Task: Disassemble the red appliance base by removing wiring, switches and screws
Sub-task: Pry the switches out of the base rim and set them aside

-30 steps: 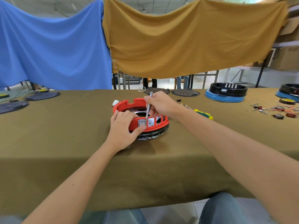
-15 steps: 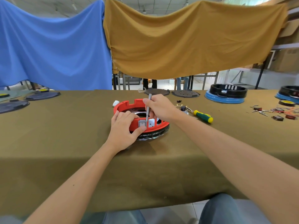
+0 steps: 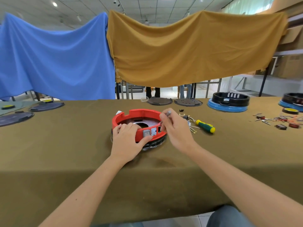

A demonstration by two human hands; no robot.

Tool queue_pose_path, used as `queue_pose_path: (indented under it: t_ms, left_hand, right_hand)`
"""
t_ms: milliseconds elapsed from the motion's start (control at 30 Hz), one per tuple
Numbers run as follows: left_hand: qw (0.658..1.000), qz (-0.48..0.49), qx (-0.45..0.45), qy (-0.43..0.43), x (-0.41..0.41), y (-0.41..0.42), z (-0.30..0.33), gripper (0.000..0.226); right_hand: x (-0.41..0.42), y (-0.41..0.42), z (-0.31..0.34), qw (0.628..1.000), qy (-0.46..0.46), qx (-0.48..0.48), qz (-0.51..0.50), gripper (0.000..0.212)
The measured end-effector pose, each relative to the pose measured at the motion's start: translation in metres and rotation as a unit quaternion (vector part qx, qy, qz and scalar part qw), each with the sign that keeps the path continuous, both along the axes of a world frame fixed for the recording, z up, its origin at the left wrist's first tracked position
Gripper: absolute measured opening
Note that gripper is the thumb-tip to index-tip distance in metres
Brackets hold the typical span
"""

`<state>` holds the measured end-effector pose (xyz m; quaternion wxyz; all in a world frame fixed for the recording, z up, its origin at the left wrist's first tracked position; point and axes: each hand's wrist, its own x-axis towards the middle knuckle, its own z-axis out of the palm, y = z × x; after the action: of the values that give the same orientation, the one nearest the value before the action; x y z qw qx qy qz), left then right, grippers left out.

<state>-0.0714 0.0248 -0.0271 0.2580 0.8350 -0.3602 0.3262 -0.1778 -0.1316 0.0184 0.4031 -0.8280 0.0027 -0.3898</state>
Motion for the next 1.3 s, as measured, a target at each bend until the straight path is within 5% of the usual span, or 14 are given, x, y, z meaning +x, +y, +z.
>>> queue_pose_path:
  t_ms: [133,233,400,633,767,967,1167,1300]
  left_hand:
    - [0.984,0.152,0.091,0.019,-0.014,-0.013,0.010,0.062]
    - [0.977,0.125,0.171,0.004,-0.011,-0.008,0.014,0.061]
    - [0.992,-0.067,0.082,0.061,0.001,0.021,0.025,0.029]
    - [0.994,0.007,0.083,-0.064,-0.007,0.016,0.001,0.033]
    - [0.995,0.011,0.064,-0.081,-0.009,0.016,0.000,0.034]
    - [0.995,0.013,0.071,-0.070,-0.010,0.015,0.000,0.036]
    - [0.994,0.015,0.071,-0.075,-0.010,0.014,0.000,0.037]
    - [0.995,0.016,0.069,-0.077,-0.009,0.013,-0.001,0.039]
  right_hand:
    - [0.001,0.003,-0.017,0.999,0.009,0.039,-0.018,0.013]
    - [0.006,0.011,-0.025,0.995,0.023,0.094,-0.010,0.020]
    - [0.021,0.027,-0.033,0.995,0.035,0.089,-0.018,0.033]
    - [0.026,0.034,-0.039,0.993,-0.003,0.102,-0.058,0.025]
    - [0.015,0.016,-0.036,0.941,-0.010,0.339,-0.007,0.025]
    - [-0.005,-0.037,-0.035,0.928,-0.004,0.368,-0.064,0.021]
    - [-0.009,-0.096,-0.031,0.944,0.011,0.226,-0.240,0.018]
    - [-0.004,-0.120,-0.039,0.958,0.067,0.110,-0.256,0.010]
